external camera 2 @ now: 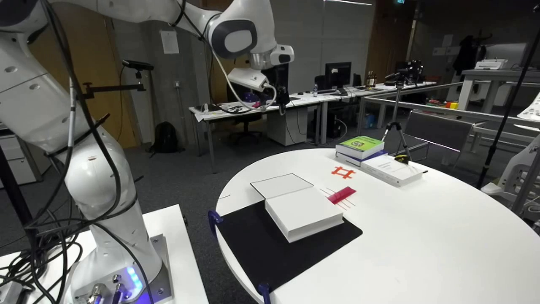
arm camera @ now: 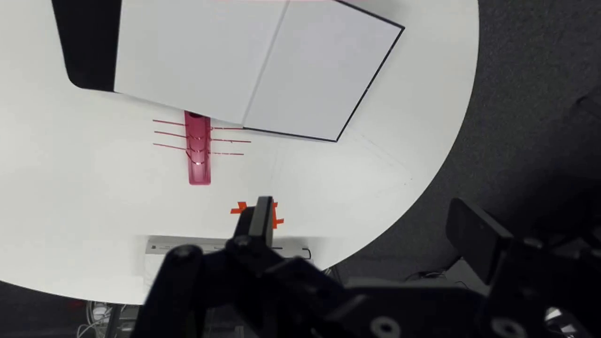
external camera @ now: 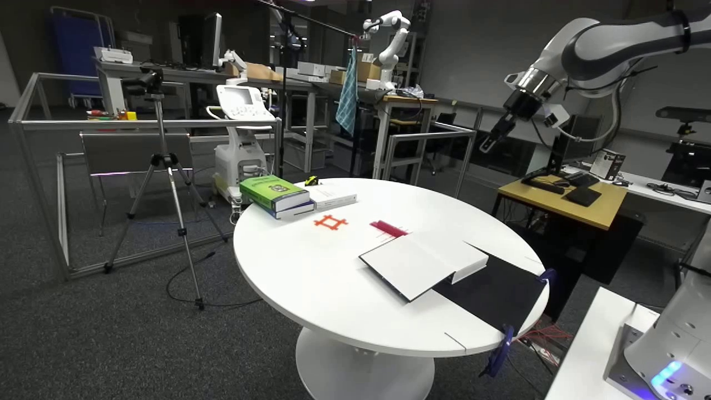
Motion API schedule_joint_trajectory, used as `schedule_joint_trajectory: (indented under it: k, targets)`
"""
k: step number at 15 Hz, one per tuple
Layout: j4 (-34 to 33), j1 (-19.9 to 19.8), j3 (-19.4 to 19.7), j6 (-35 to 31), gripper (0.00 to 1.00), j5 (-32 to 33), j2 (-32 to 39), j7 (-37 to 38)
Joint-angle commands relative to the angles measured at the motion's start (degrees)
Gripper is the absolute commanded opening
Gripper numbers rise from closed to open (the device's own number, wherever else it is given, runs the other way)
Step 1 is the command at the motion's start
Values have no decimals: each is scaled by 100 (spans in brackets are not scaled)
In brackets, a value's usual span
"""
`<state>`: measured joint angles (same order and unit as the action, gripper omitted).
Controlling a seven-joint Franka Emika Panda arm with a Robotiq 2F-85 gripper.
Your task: Close the book
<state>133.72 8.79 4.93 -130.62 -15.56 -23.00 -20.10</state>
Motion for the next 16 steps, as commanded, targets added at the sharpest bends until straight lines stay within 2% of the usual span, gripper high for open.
schedule_joint_trajectory:
  k: [1,6,9,14,15,16]
  targets:
    - [-206,154,-225,-1020,100,-115,876,-137]
    - [-734,-1,-590,-2041,100,518,2097,166]
    - [-1234,-92,-681,-2105,100,958,2640,473]
    - [-2210,-195,-697,-2243,100,1160,3519,1281]
    - [-2354,-188,-654,-2152,100,1287,3662,1546]
    - [-2439,-195,-682,-1789,100,1243,3678,1651]
